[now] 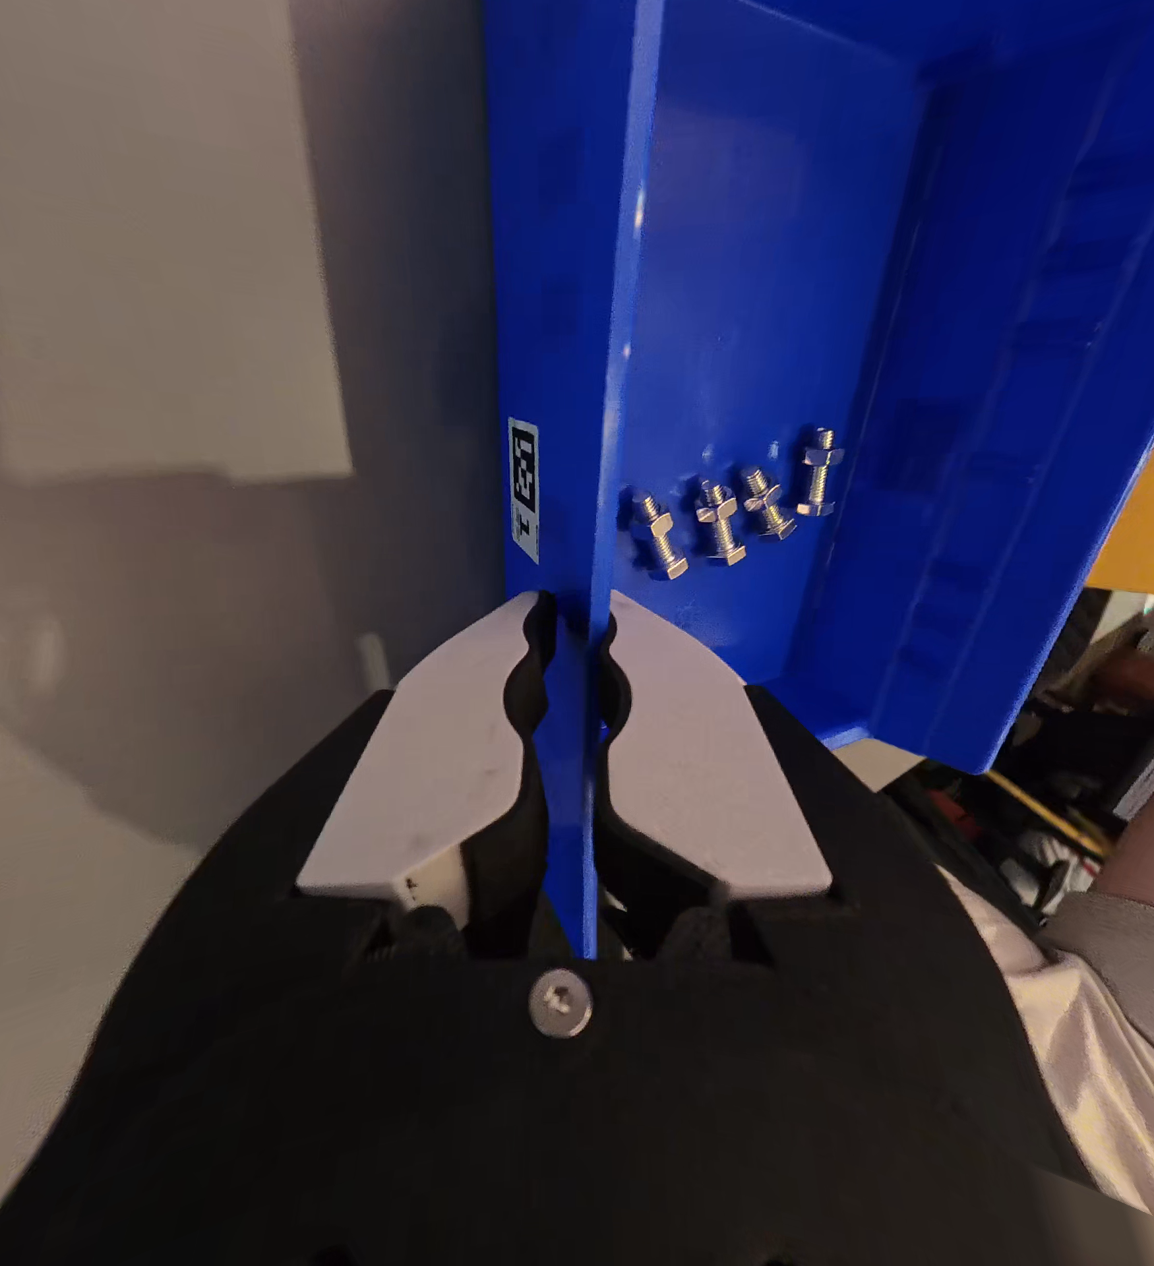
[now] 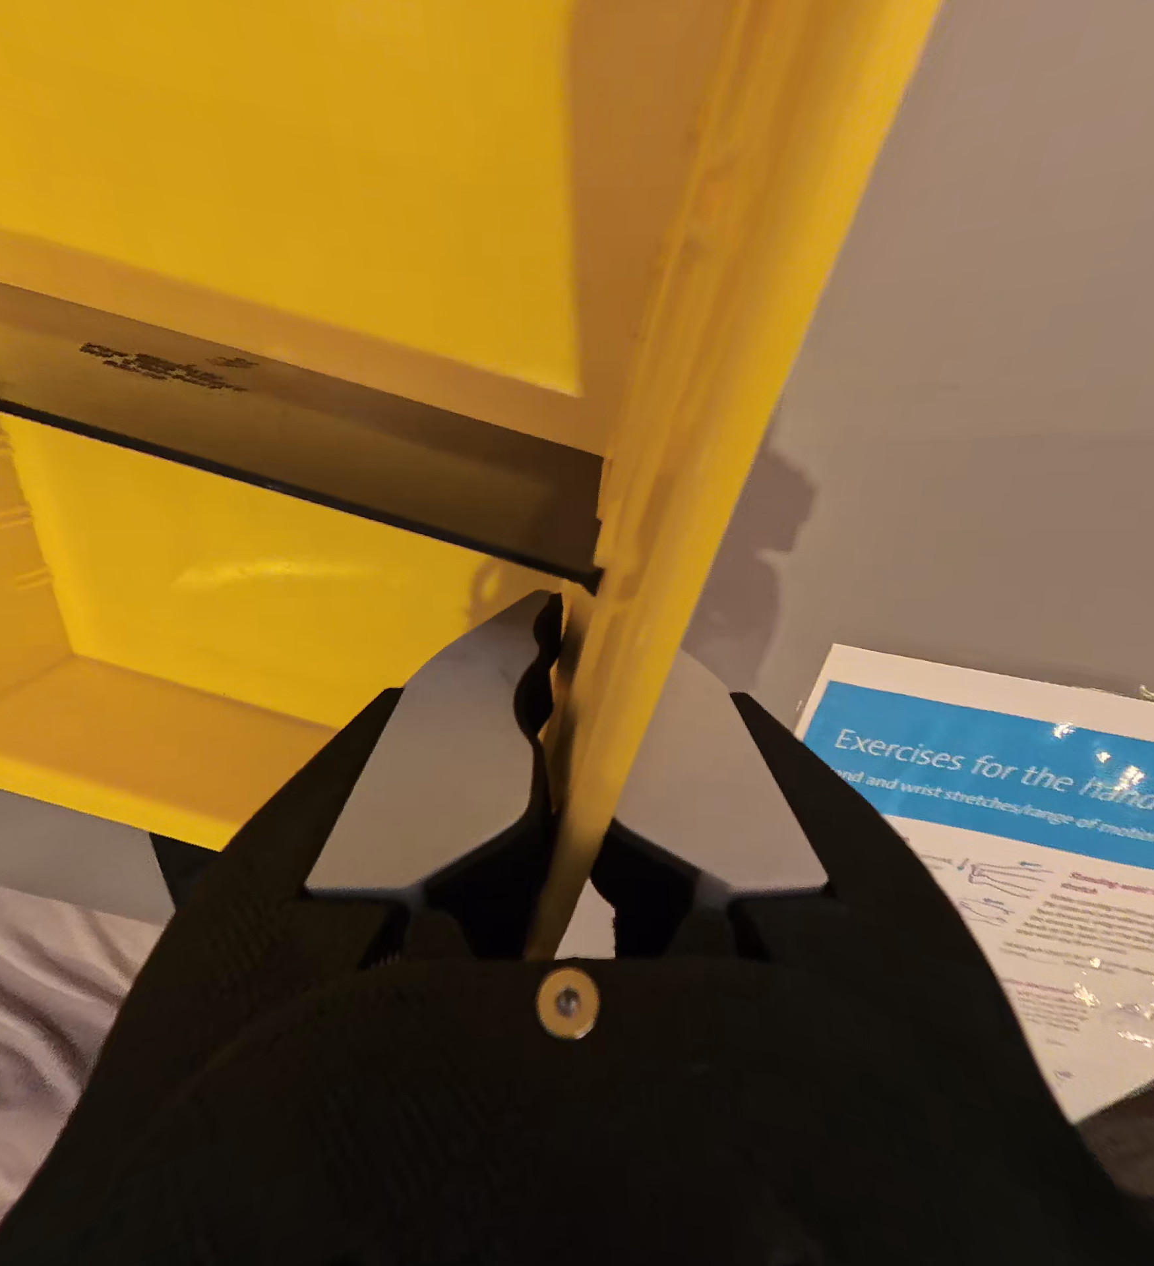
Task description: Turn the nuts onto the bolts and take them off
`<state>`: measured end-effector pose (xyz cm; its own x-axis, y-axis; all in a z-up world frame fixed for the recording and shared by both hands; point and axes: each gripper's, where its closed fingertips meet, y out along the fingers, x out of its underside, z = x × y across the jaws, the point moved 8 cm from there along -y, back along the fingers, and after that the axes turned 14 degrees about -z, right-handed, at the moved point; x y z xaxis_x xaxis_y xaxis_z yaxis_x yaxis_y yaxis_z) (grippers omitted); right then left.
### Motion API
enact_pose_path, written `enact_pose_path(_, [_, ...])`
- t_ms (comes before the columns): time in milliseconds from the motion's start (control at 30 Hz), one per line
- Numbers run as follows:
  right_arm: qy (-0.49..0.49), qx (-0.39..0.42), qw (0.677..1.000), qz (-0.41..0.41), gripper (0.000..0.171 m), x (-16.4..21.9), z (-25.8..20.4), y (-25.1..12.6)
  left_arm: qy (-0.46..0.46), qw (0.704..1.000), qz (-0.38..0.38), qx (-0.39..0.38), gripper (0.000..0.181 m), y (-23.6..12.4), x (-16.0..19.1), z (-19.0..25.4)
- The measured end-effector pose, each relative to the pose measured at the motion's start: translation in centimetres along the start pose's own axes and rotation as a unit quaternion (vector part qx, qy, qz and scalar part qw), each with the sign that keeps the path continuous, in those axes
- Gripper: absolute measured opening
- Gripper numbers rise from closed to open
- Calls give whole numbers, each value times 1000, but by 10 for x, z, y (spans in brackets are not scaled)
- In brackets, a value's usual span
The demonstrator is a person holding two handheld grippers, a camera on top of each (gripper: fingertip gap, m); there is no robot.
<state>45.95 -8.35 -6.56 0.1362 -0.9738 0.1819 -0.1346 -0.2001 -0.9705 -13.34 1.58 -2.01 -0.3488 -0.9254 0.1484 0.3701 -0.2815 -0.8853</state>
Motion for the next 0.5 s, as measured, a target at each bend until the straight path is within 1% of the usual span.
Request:
enact_pose_path(33, [2, 0, 1000, 2, 2, 0, 1, 0, -14, 1000, 8, 0, 10, -7, 9, -16])
enact_pose_path(133, [12, 1, 1000, 2, 2, 0, 2, -1, -57, 998, 38, 2, 10, -25, 37, -60])
enact_pose_path(200, [16, 1, 1000, 2, 4, -2, 2, -1, -57, 997, 55, -8, 10, -34, 53, -82])
enact_pose_path(233, [17, 1, 1000, 1, 1, -4, 2, -1, -56, 997, 56, -15, 9, -38, 60, -90])
enact_pose_path(367, [18, 1, 1000, 1, 2, -12, 0, -3, -40, 996, 42, -65, 9, -46, 80, -108])
enact_pose_path(433, [-1, 5, 1000, 2, 2, -17, -3, -3, -45, 995, 50, -68, 9, -50, 84, -116])
enact_pose_path(500, [-5, 6, 1000, -3, 4, -21, -7, -3, -21, 997, 52, -60, 11, -51, 86, -120])
